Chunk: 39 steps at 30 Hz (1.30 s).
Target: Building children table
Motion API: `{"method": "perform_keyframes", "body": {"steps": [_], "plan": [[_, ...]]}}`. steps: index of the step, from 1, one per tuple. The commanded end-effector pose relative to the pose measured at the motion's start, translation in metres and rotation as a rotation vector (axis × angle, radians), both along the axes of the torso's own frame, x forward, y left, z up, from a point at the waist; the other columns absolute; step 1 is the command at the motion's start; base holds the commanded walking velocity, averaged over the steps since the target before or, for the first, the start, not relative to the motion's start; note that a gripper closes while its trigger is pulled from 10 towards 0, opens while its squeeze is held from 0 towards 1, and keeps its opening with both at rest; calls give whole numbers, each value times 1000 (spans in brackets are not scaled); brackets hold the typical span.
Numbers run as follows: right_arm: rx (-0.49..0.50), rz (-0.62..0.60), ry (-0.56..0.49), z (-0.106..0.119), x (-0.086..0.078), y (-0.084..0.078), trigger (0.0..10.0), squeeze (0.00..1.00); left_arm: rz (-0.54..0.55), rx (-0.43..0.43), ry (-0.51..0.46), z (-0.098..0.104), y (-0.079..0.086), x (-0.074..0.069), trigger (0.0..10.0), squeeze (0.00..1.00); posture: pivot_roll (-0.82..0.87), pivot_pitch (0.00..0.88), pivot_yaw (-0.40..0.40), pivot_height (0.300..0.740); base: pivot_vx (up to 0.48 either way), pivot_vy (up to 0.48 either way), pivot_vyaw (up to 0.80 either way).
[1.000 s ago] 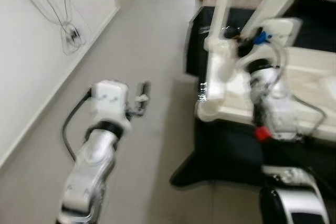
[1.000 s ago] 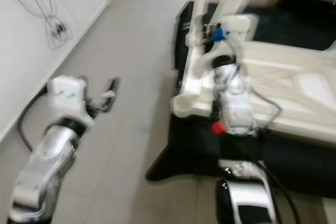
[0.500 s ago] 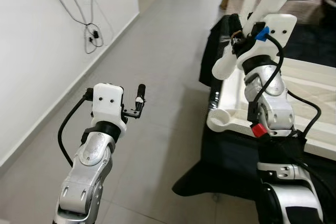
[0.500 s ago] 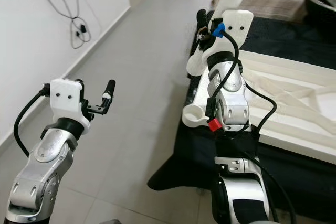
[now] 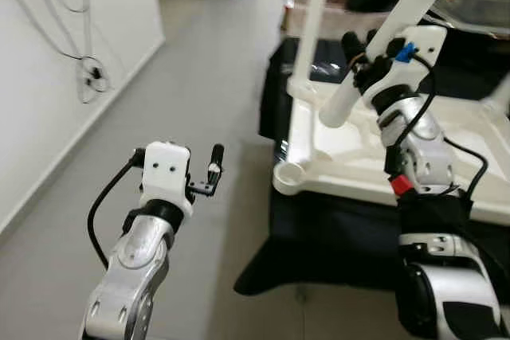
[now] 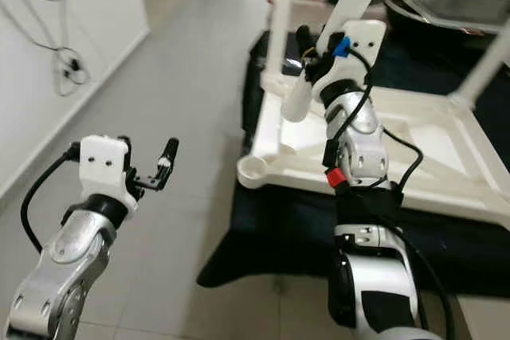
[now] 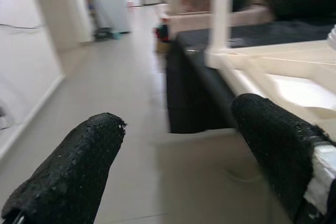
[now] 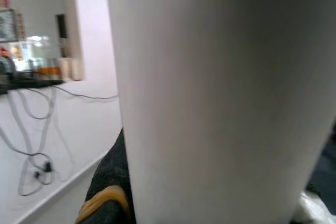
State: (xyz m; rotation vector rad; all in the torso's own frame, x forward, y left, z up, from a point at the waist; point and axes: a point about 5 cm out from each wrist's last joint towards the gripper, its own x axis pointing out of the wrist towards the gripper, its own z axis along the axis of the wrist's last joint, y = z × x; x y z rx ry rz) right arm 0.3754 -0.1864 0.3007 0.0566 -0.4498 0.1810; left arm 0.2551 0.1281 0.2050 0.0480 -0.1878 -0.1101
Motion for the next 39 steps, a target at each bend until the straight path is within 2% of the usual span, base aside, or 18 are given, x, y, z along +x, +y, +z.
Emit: {"method": "perform_keyframes", "body": {"steps": [1, 16, 18, 26, 34, 39], "plan": [[0, 22, 3, -2, -1, 1, 10000, 0, 0, 8, 21, -4, 0, -2, 10000, 0, 117, 121, -51, 740, 0, 0, -800], [-1, 67, -11, 0, 1, 6, 10000, 0, 0, 7, 30, -6, -1, -6, 10000, 0, 121, 142, -59, 740, 0, 0, -800], [-5, 81, -13, -1, 0, 12, 10000, 0, 3, 5, 30, -6, -1, -6, 10000, 0, 119, 147, -60, 740, 0, 0, -800], [-11, 96, -25, -1, 0, 17, 10000, 0, 5, 5, 30, -5, -1, -6, 10000, 0, 120, 151, -61, 740, 0, 0, -800], [-27, 130, -34, -1, -1, 25, 10000, 0, 12, 2, 36, -6, -1, -8, 10000, 0, 119, 161, -63, 740, 0, 0, 0], [-49, 144, -32, 2, 1, 26, 10000, 0, 14, -2, 34, -6, -2, -10, 10000, 0, 117, 165, -67, 740, 0, 0, 760]]}}
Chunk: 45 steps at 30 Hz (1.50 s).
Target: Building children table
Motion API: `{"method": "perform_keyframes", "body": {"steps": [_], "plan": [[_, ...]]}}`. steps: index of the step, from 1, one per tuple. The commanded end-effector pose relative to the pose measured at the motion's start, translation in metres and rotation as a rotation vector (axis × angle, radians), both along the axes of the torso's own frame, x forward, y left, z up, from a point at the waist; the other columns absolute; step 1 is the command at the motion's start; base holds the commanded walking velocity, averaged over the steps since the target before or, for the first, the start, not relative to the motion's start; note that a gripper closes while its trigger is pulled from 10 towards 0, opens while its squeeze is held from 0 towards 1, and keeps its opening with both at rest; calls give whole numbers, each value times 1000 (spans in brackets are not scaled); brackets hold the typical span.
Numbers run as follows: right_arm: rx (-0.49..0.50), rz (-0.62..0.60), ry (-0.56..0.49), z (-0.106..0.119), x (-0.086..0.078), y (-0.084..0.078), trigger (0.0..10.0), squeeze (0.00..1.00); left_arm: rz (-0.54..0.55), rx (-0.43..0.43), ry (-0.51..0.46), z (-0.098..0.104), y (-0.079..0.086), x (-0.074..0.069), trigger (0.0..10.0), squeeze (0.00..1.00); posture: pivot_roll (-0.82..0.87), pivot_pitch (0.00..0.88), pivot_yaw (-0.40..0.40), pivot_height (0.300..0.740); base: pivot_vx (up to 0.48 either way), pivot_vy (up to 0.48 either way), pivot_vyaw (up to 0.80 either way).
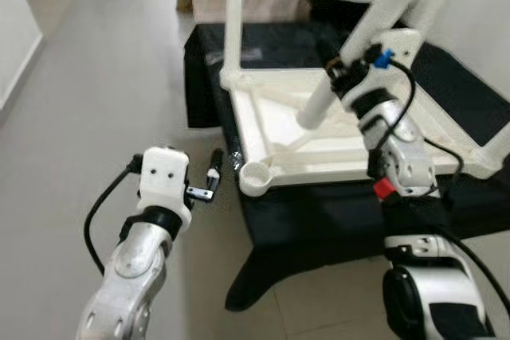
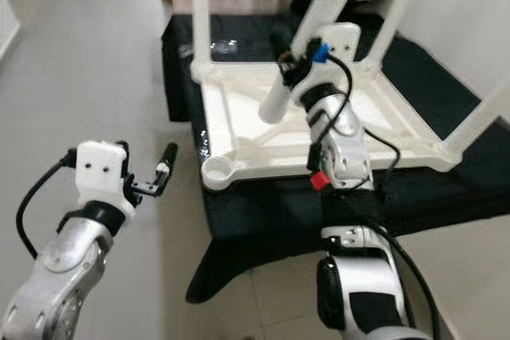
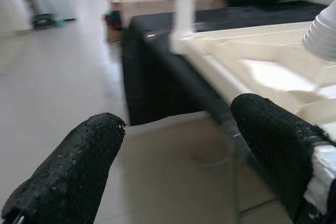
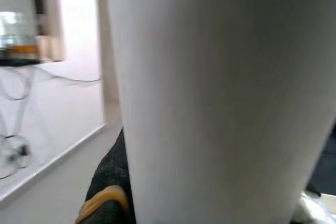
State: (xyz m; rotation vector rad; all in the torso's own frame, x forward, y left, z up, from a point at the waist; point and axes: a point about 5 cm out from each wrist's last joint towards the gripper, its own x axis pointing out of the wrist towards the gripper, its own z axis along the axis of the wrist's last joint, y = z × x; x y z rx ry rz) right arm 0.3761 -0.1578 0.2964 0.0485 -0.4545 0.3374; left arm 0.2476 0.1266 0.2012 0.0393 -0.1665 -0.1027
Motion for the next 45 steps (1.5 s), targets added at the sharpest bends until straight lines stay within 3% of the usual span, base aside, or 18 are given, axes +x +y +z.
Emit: {"method": "perform_keyframes", "body": {"steps": [1, 13, 15, 16, 17, 18, 19, 23, 25, 26, 29, 32, 37, 45], "plan": [[-6, -5, -20, 6, 1, -2, 10000, 0, 6, 6, 12, -2, 0, -2, 10000, 0, 117, 165, -67, 740, 0, 0, 800], [-21, 56, 23, 16, 15, -7, 10000, 0, -8, -2, 25, -3, -6, -11, 10000, 0, 120, 185, -71, 740, 0, 0, 200], [-46, 113, 55, 17, 19, -10, 10000, 0, -25, -3, 32, -4, -8, -14, 10000, 0, 123, 200, -71, 740, 0, 0, 0], [-103, 215, 106, 19, 22, -12, 10000, 0, -46, -8, 40, -4, -11, -19, 10000, 0, 129, 216, -71, 740, 0, 0, 0], [-103, 215, 106, 19, 22, -12, 10000, 0, -46, -8, 40, -4, -11, -19, 10000, 0, 129, 216, -71, 740, 0, 0, 0], [-238, 460, 202, 18, 19, -20, 10000, 0, -88, -21, 58, -5, -14, -30, 10000, 0, 135, 231, -73, 740, 0, 0, 0], [-265, 568, 216, 20, 15, -23, 10000, 0, -125, -33, 74, -6, -17, -37, 10000, 0, 141, 238, -73, 740, 0, 0, 0], [-265, 568, 216, 20, 15, -23, 10000, 0, -125, -33, 74, -6, -17, -37, 10000, 0, 141, 238, -73, 740, 0, 0, 0], [-275, 629, 216, 22, 12, -25, 10000, 0, -150, -40, 85, -7, -20, -41, 10000, 0, 141, 238, -73, 740, 0, 0, 0], [-292, 680, 196, 26, 10, -23, 10000, 0, -216, -35, 117, -11, -24, -51, 10000, 0, 155, 256, -66, 740, 0, 0, 0], [-307, 725, 173, 29, 9, -19, 10000, 0, -276, -25, 146, -15, -27, -61, 10000, 0, 157, 258, -66, 740, 0, 0, 0], [-314, 853, 108, 35, 4, -6, 10000, 0, -356, -5, 188, -22, -33, -77, 10000, 0, 163, 263, -61, 740, 0, 0, 0], [-321, 943, 74, 34, 2, 5, 10000, 0, -377, -10, 188, -22, -42, -79, 10000, 0, 167, 257, -60, 740, 0, 0, 0], [-374, 1005, 101, 25, 2, 4, 10000, 0, -381, -8, 189, -20, -42, -82, 10000, 0, 178, 253, -59, 740, 0, 0, 0]]}}
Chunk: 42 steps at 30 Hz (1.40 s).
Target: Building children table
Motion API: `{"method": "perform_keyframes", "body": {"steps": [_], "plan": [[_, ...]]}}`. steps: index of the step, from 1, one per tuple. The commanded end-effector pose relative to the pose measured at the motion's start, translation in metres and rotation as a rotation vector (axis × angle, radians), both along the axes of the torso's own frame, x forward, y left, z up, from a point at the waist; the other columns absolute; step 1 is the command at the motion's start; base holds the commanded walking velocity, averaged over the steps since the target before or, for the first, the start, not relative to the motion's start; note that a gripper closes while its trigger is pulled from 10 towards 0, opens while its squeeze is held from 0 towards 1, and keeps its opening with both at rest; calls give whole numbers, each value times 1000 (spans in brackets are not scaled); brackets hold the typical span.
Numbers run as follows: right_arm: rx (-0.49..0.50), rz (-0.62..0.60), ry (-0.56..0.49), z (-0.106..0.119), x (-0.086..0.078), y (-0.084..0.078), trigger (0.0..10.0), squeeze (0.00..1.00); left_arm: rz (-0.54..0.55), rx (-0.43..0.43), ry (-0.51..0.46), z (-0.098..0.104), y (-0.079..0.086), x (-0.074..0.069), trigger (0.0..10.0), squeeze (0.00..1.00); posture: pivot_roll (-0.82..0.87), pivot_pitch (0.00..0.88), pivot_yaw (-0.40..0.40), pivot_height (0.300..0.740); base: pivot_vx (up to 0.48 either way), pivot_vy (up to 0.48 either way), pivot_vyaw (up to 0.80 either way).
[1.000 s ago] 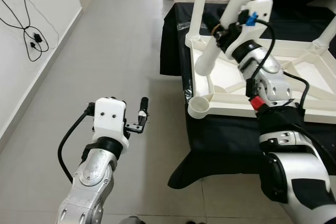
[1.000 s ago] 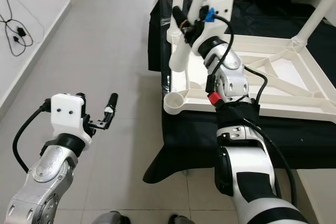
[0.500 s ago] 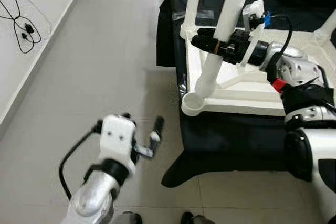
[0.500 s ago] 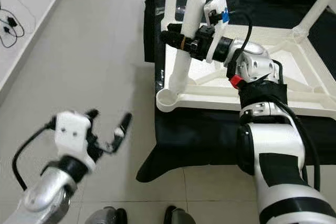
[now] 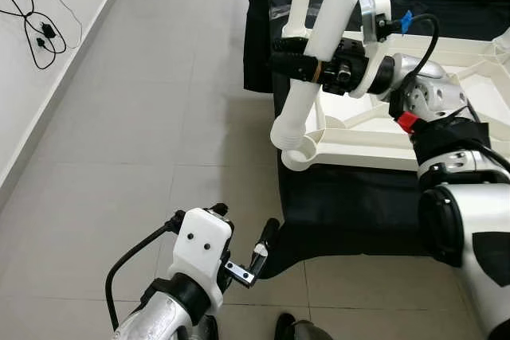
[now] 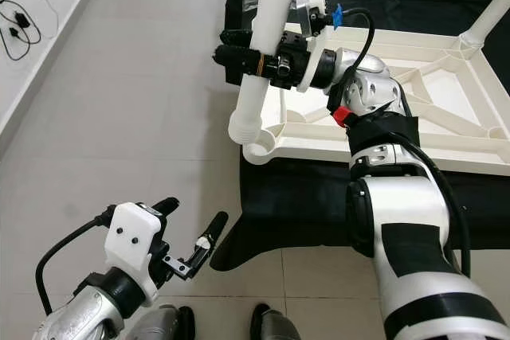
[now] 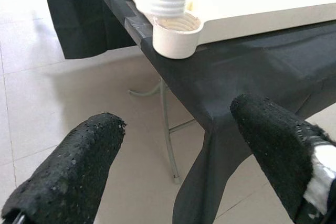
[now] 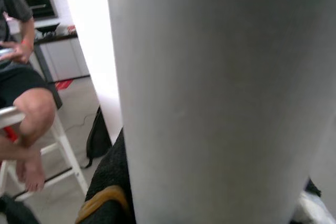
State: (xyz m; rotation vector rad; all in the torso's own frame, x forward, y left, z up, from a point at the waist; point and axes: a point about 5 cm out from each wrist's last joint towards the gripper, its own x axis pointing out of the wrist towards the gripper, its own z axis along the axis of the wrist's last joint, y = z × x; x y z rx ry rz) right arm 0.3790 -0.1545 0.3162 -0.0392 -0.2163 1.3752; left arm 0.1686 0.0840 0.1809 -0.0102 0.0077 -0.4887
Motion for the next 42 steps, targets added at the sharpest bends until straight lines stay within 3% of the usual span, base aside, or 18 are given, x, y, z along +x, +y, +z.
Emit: {"method": "perform_keyframes", "body": {"steps": [1, 18, 42], "plan": [[-31, 20, -32, 3, -1, -1, 10000, 0, 0, 4, 6, 1, 0, -4, 10000, 0, 176, 251, -57, 740, 0, 0, 0], [-125, 15, -29, -14, -3, -19, 10000, 0, -23, 22, -28, 6, -5, -4, 10000, 0, 178, 259, -55, 740, 0, 0, 0], [-101, -45, -21, -36, 2, -4, 10000, 0, -10, 34, -41, 7, -6, 0, 10000, 0, 177, 273, -57, 740, 0, 0, 0]]}}
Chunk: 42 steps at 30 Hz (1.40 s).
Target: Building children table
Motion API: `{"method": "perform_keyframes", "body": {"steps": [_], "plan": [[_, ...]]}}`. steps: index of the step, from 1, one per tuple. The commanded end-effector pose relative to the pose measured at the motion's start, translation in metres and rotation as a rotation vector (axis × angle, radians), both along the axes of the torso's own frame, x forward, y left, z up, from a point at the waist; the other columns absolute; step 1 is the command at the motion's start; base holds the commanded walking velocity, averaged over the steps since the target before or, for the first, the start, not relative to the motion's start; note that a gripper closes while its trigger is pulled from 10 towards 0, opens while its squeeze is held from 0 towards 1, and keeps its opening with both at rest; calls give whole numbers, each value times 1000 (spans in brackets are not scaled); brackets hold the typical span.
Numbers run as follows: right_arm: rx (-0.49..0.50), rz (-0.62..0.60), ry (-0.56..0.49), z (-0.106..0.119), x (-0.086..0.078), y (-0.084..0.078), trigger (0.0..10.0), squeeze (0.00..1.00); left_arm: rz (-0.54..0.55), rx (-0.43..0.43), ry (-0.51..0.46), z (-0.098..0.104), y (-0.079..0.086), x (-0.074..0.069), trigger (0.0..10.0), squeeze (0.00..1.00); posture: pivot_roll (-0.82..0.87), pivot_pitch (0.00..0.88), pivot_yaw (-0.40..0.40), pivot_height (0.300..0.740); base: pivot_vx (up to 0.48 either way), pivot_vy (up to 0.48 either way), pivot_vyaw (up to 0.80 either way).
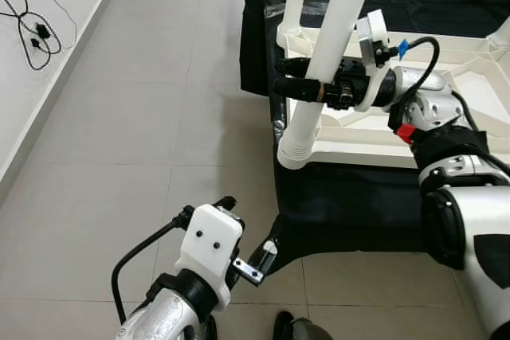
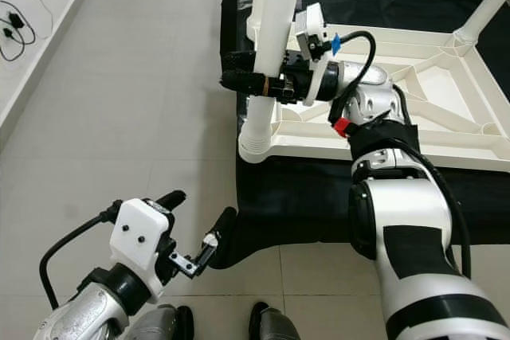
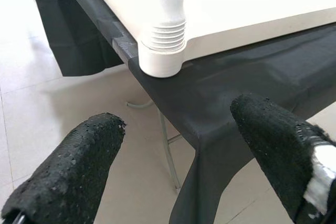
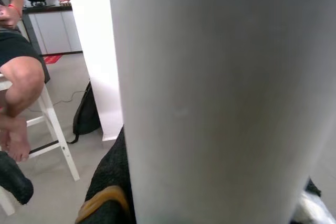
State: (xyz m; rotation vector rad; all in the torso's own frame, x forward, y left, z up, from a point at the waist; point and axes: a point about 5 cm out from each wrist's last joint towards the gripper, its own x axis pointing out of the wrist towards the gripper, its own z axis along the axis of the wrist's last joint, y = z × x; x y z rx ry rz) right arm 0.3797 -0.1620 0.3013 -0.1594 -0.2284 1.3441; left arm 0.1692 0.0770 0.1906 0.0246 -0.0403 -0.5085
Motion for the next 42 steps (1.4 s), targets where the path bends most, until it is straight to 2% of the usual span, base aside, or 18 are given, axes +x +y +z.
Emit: {"method": "perform_keyframes", "body": {"steps": [1, 9, 11, 15, 22, 30, 33, 34, 38, 40, 42], "plan": [[-29, -32, 58, -23, 2, 4, 10000, 0, 12, 13, 12, -2, 1, 0, 10000, 0, 175, 274, -57, 740, 0, 0, 0], [-32, -128, 50, -31, 3, 4, 10000, 0, 19, 20, -2, -2, 3, 5, 10000, 0, 158, 268, -54, 740, 0, 0, 0], [-20, -190, 28, -34, 2, 3, 10000, 0, 26, 24, -10, -2, 5, 7, 10000, 0, 157, 267, -56, 740, 0, 0, 0], [-5, -211, 16, -35, 0, 3, 10000, 0, 26, 28, -14, -1, 5, 8, 10000, 0, 156, 266, -53, 740, 0, 0, 0], [40, -418, 55, -35, 7, 7, 10000, 0, 33, 33, -21, -1, 7, 11, 10000, 0, 146, 267, -48, 740, 0, 0, 0], [66, -576, 113, -37, 12, 10, 10000, 0, 32, 34, -25, -2, 7, 12, 10000, 0, 147, 264, -53, 740, 0, 0, 0], [103, -679, 120, -38, 13, 6, 10000, 0, 33, 39, -29, -1, 8, 13, 10000, 0, 145, 260, -55, 740, 0, 0, 0], [103, -679, 120, -38, 13, 6, 10000, 0, 33, 39, -29, -1, 8, 13, 10000, 0, 145, 260, -55, 740, 0, 0, 0], [150, -831, 108, -39, 10, 0, 10000, 0, 35, 44, -37, -1, 10, 15, 10000, 0, 139, 254, -49, 740, 0, 0, 0], [150, -831, 108, -39, 10, 0, 10000, 0, 35, 44, -37, -1, 10, 15, 10000, 0, 139, 254, -49, 740, 0, 0, 0], [156, -903, 110, -43, 8, -1, 10000, 0, 37, 45, -40, -1, 11, 15, 10000, 0, 138, 247, -48, 740, 0, 0, 0]]}}
